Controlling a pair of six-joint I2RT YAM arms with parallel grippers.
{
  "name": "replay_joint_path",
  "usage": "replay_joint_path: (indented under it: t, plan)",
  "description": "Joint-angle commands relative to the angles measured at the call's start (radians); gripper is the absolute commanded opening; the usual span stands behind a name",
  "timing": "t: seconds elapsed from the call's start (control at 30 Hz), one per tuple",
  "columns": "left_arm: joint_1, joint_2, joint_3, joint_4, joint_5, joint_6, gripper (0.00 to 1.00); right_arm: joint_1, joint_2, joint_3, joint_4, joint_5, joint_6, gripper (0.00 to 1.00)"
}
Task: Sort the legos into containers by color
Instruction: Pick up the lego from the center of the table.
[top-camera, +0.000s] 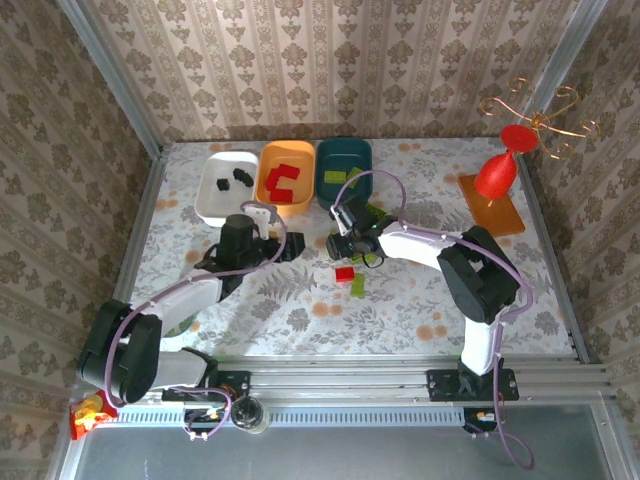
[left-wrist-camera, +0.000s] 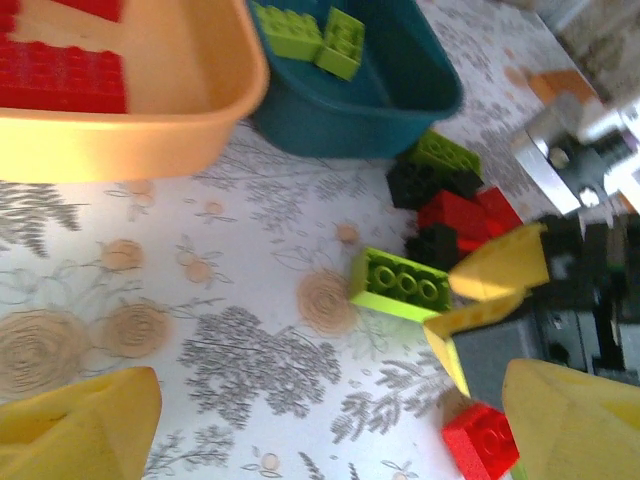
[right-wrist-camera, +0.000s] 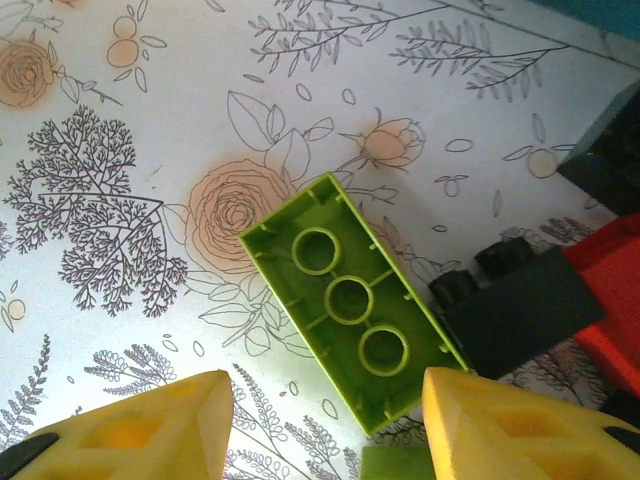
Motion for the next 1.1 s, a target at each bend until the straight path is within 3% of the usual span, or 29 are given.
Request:
replay_joint_path:
  t: [0.0,0.53,0.77,1.07]
  plan:
    - [0.042,-0.035,-0.037,0.048,0.033,-0.060,0.89,0.000,0.032,0.038,-0.039,0.044,-0.019,0.55]
    - [0.051,-0.006,-0.030,0.055,0.055,-0.068,0.89,-0.001,0.029,0.047,-0.061,0.133,-0.077,0.57]
    - [0.054,-0.004,-0.031,0.055,0.054,-0.068,0.89,-0.001,0.029,0.032,-0.062,0.133,-0.063,0.73]
    - [0.056,0.001,-0.030,0.056,0.060,-0.070,0.89,0.002,0.060,0.036,-0.030,0.081,-0.006,0.81]
